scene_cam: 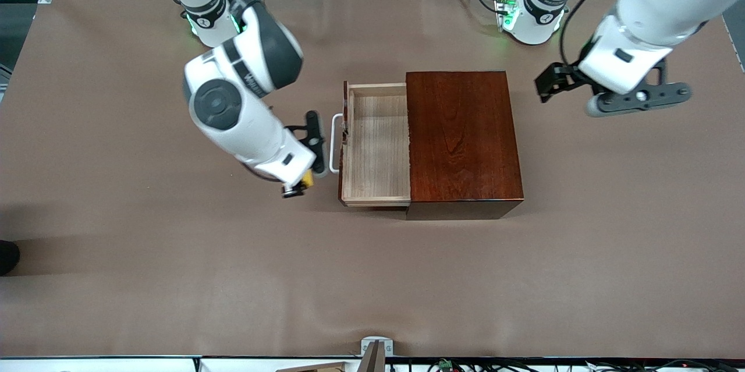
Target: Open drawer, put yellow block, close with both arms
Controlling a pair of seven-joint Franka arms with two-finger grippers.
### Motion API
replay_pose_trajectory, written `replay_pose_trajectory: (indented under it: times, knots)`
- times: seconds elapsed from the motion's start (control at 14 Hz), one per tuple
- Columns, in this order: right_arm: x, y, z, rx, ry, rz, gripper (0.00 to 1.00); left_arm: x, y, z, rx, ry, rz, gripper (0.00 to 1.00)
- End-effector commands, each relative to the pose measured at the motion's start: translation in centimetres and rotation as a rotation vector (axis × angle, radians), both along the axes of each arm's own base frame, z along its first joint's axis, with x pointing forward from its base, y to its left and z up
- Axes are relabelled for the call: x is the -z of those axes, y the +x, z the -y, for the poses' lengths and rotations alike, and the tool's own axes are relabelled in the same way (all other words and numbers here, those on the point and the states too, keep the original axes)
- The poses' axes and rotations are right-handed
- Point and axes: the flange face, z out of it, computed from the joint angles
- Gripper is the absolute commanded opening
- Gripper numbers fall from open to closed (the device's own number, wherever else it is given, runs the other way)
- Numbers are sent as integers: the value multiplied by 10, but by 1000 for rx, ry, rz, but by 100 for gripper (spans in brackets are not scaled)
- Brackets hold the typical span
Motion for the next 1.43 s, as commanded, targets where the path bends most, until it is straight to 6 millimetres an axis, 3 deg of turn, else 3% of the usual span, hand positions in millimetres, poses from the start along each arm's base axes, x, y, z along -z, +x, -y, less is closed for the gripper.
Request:
replay_pose_trajectory:
  times: [0.0, 0.07, 0.29, 0.43, 0.86, 1.35]
  knots:
    - [-9, -17, -33, 26, 31, 24, 0, 3, 1, -42, 20, -26, -8, 100]
    - [-8, -25, -47, 22, 35, 33, 0, 4, 6, -62, 24, -30, -6, 100]
    - [1, -42, -76, -8, 47, 49, 0, 6, 17, -100, 94, -43, 13, 100]
    - [13, -52, -91, 14, 45, 45, 0, 9, 20, -114, 120, -46, 19, 100]
    - [50, -81, -117, 34, 28, 13, 0, 13, 21, -116, 130, -41, 24, 100]
    - [91, -93, -138, 19, 9, -6, 0, 16, 25, -114, 133, -40, 32, 100]
